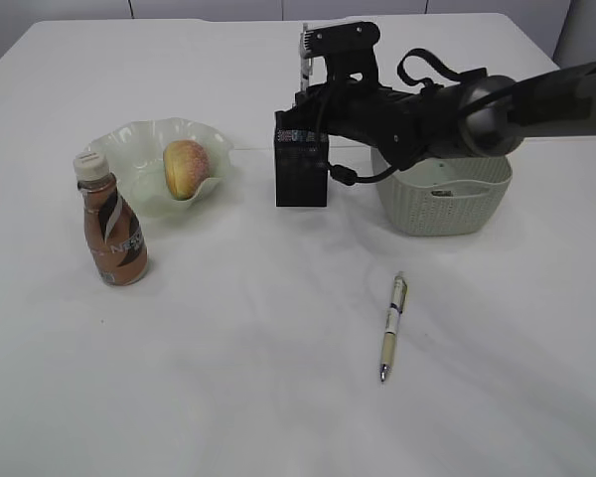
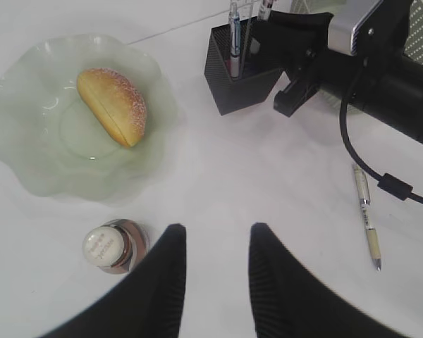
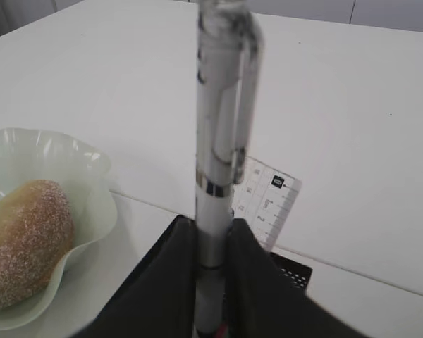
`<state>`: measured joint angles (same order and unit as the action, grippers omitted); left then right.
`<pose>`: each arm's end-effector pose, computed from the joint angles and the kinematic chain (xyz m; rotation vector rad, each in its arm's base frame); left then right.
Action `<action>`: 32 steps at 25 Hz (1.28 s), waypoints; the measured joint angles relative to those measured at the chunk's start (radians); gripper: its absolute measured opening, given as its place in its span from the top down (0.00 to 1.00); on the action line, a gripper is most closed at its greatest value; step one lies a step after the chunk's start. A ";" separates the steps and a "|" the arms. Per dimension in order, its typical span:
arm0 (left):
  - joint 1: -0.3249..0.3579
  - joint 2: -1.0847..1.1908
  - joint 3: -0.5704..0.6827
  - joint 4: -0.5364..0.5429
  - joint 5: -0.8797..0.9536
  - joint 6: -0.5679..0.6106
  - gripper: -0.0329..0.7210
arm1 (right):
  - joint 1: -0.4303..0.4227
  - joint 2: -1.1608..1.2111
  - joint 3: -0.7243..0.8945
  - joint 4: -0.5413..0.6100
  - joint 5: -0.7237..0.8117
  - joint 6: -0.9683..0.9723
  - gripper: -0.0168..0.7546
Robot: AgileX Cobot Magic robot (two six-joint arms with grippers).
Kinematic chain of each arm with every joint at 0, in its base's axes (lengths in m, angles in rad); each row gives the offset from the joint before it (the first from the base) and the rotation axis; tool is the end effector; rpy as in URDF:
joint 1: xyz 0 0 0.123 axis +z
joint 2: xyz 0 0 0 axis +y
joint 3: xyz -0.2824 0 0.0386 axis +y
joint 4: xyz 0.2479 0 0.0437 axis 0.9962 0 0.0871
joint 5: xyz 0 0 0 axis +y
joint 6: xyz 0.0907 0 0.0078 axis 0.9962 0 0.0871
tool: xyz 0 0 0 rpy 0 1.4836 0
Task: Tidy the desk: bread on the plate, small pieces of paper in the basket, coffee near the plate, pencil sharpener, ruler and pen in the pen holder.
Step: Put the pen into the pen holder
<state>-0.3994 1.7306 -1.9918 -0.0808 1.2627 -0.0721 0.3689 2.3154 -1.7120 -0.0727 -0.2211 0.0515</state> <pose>0.3350 -0.1490 0.4300 0.4104 2.4721 -0.3034 0.4992 0.1945 0.1732 -0.3725 1.8369 0.2561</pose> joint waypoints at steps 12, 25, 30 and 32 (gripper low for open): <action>0.000 -0.001 0.000 0.000 0.000 0.000 0.66 | 0.000 0.007 0.000 0.006 -0.028 -0.002 0.62; 0.000 -0.001 0.000 0.024 0.000 0.000 0.66 | 0.000 -0.051 -0.021 0.027 0.131 0.004 0.59; 0.000 -0.001 0.000 0.027 0.000 0.000 0.66 | 0.000 -0.149 -0.110 0.073 0.503 0.013 0.60; 0.000 -0.001 0.000 0.027 0.000 0.000 0.66 | 0.000 -0.181 -0.160 0.089 0.707 0.020 0.60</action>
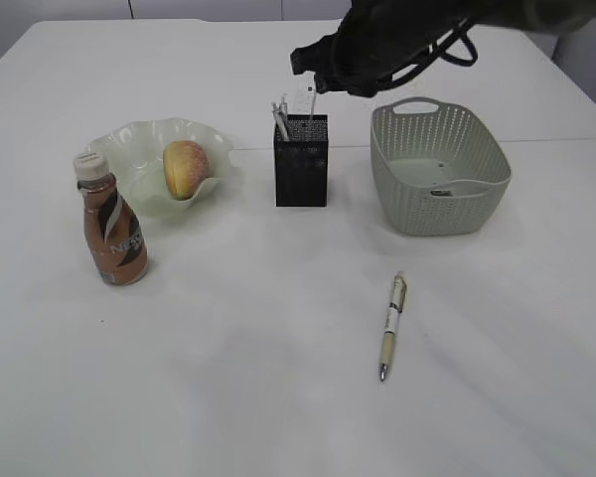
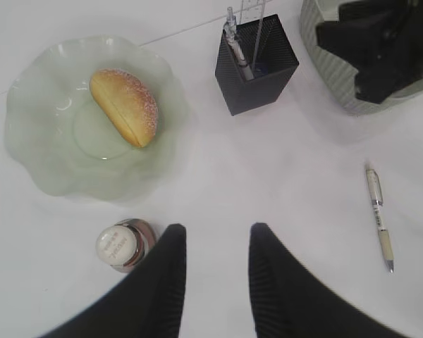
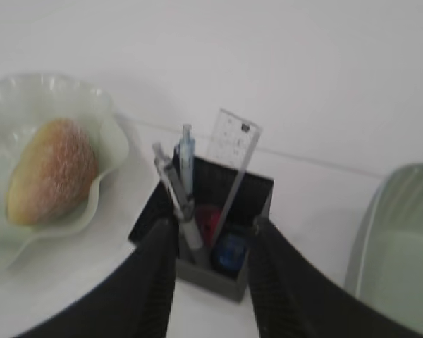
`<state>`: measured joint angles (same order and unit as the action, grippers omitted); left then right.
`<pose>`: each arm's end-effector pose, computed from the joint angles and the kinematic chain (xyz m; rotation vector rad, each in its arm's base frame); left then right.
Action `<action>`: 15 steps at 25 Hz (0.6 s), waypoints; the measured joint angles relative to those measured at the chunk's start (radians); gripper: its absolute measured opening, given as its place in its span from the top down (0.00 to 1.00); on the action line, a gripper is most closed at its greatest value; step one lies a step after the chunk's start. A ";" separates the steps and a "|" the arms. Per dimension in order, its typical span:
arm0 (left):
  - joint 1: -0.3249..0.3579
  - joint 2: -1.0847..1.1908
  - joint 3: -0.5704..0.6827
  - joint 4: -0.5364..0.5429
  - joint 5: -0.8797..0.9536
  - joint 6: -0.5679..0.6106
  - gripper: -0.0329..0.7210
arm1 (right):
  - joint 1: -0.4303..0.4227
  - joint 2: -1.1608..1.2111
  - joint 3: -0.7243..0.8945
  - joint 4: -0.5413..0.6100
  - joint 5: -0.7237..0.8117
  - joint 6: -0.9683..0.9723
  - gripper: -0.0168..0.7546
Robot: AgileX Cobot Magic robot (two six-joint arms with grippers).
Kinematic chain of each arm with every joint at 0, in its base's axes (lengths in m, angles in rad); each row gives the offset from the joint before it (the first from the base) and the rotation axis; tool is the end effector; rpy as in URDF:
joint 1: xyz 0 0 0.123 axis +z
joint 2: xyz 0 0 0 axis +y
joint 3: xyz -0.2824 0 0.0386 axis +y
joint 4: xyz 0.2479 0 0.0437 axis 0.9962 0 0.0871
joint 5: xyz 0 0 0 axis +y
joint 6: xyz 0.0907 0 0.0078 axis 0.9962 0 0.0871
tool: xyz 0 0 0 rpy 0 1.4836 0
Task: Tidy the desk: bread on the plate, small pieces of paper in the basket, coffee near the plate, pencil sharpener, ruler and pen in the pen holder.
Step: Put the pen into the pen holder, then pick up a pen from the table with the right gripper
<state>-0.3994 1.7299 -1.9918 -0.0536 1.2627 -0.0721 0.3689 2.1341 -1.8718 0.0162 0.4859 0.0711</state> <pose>0.3358 -0.1468 0.4301 0.4091 2.4686 -0.2682 0.4717 0.1831 0.2631 -0.3211 2.2209 0.2555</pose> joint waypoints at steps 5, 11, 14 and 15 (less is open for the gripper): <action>0.000 0.000 0.000 0.000 0.000 0.000 0.66 | 0.000 -0.036 -0.154 0.033 0.452 0.004 0.60; 0.000 -0.010 0.000 0.002 0.000 0.000 0.66 | 0.000 -0.054 -0.308 0.079 0.739 0.008 0.57; 0.000 -0.022 0.000 0.002 0.000 0.000 0.66 | 0.000 -0.060 -0.319 0.103 0.754 0.017 0.46; 0.000 -0.029 0.000 0.002 0.000 0.000 0.66 | 0.000 -0.062 -0.319 0.110 0.759 0.019 0.44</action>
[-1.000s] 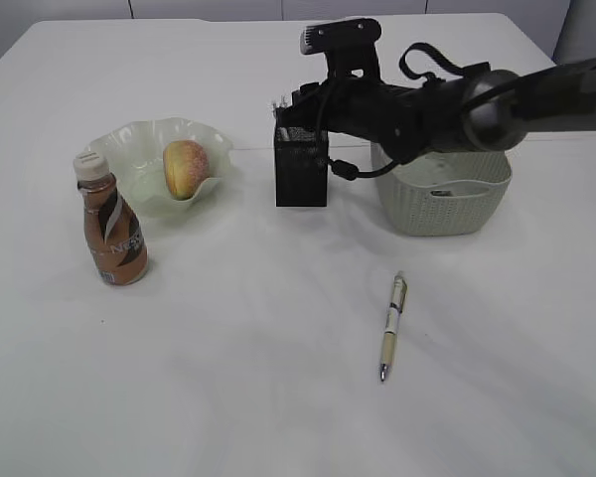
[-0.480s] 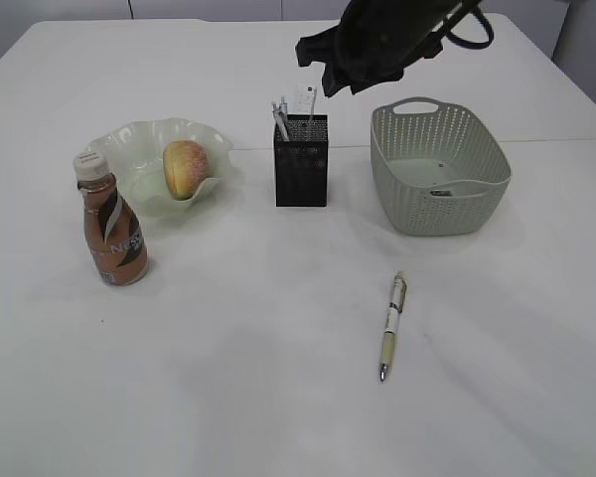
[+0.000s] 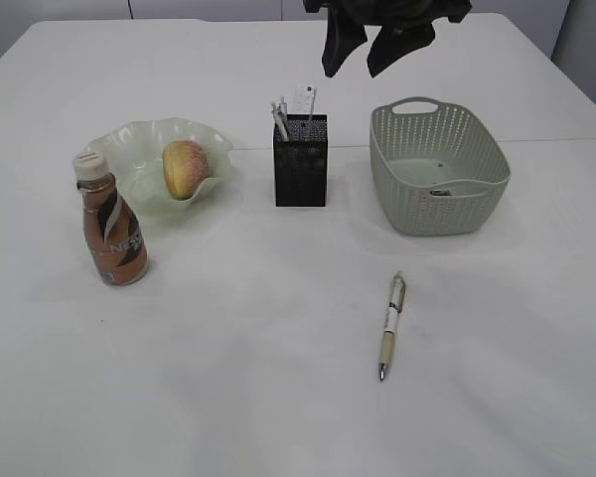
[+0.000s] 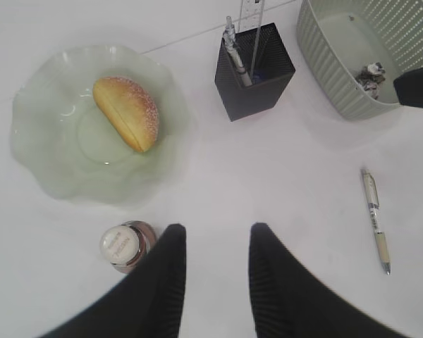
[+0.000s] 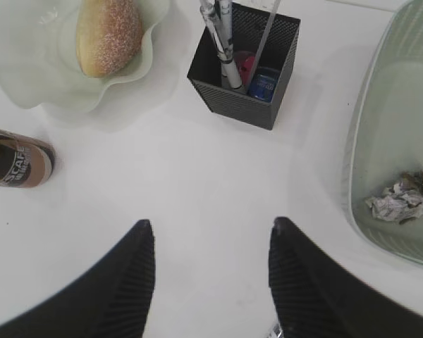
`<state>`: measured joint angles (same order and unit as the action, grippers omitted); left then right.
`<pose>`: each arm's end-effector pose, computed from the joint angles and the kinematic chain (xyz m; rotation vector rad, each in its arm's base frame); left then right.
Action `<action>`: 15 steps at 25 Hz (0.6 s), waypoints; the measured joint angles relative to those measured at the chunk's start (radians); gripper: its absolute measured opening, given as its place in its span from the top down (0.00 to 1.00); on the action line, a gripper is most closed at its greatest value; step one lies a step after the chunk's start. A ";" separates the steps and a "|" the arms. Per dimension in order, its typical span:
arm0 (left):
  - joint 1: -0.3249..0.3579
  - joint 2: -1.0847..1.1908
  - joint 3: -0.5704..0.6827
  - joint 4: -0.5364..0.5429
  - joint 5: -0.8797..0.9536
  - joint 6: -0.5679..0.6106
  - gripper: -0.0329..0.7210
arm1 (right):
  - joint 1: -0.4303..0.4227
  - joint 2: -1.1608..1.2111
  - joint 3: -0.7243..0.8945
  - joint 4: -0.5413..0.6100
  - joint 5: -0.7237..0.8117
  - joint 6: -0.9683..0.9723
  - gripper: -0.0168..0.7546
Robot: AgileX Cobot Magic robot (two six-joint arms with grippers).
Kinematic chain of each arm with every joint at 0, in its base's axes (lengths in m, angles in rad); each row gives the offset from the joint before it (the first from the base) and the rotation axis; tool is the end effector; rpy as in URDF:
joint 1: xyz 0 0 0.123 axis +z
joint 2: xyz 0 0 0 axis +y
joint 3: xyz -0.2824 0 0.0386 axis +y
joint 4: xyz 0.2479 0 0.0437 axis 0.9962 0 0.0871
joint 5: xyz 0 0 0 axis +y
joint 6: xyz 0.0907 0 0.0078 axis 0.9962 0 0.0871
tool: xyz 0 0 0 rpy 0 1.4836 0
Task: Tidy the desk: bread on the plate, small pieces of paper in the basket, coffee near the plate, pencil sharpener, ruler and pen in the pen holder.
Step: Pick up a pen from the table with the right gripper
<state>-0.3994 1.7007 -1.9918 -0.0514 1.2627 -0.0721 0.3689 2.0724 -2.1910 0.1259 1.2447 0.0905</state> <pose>0.3275 -0.1431 0.4406 0.4052 2.4395 -0.2720 0.4219 0.1747 0.3469 -0.3552 2.6098 0.3306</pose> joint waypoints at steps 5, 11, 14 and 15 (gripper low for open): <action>0.000 -0.054 0.000 0.024 0.000 -0.024 0.66 | 0.004 -0.058 0.041 0.027 0.008 0.006 0.40; 0.049 -0.135 0.064 0.029 0.001 -0.056 0.65 | 0.006 -0.188 0.215 0.021 0.006 0.062 0.40; 0.094 -0.178 0.119 -0.005 0.002 -0.066 0.64 | 0.006 -0.247 0.358 0.019 0.006 0.100 0.40; 0.105 -0.193 0.138 -0.013 0.002 -0.066 0.64 | 0.006 -0.261 0.410 0.014 0.006 0.112 0.40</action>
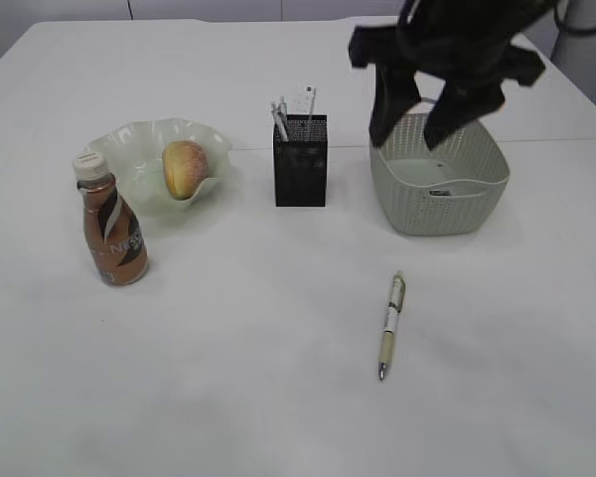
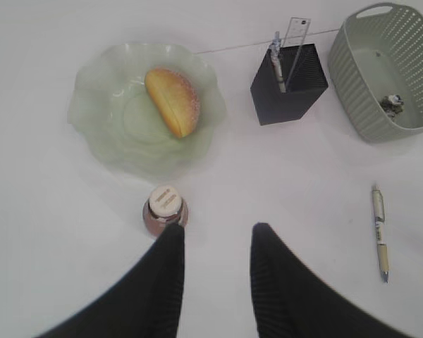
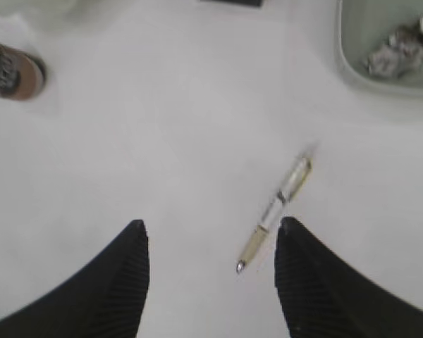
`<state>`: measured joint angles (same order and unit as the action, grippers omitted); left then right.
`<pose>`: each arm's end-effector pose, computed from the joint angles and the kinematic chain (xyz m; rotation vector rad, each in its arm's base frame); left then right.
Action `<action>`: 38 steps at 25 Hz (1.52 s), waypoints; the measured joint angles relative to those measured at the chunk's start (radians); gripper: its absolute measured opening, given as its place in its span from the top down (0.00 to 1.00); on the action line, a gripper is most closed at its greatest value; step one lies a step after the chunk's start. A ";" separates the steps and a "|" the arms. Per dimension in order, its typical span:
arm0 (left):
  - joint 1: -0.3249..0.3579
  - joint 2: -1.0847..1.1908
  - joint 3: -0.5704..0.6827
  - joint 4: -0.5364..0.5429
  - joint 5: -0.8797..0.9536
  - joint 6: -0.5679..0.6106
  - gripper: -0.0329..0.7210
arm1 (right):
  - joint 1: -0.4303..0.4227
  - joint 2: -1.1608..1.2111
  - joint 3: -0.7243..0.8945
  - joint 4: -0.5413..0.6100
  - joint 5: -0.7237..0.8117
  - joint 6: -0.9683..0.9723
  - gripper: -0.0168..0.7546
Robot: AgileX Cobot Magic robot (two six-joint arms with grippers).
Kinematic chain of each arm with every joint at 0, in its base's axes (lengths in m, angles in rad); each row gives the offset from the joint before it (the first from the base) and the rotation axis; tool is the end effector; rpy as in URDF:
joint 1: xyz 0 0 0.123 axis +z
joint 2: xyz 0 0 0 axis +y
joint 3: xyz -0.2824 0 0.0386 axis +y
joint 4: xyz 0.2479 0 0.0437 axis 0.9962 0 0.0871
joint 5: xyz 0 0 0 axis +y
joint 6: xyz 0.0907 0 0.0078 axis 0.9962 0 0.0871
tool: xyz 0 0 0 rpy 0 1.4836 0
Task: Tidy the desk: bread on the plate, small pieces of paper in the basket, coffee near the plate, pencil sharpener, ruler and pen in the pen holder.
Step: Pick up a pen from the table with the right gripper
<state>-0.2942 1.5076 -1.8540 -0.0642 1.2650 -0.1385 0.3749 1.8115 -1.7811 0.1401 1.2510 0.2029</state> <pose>0.2857 -0.0924 0.4654 0.1934 2.4111 -0.2824 0.3559 0.1530 0.3403 -0.2144 2.7927 0.3422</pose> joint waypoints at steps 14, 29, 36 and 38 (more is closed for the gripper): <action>0.009 -0.176 0.400 -0.128 -0.002 -0.032 0.64 | 0.000 0.078 0.201 -0.043 -0.016 0.076 0.39; 0.009 -0.258 0.645 -0.102 -0.015 -0.034 0.44 | 0.000 0.204 0.202 -0.098 -0.082 0.238 0.40; 0.009 -0.258 0.645 -0.101 -0.017 -0.034 0.44 | 0.000 0.280 0.202 -0.043 -0.088 0.348 0.40; 0.009 -0.258 0.645 -0.101 -0.017 -0.034 0.44 | 0.000 0.308 0.202 -0.004 -0.088 0.356 0.40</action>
<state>-0.2850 1.2495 -1.2092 -0.1650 1.2478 -0.1723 0.3749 2.1193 -1.5786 0.1361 1.1632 0.5590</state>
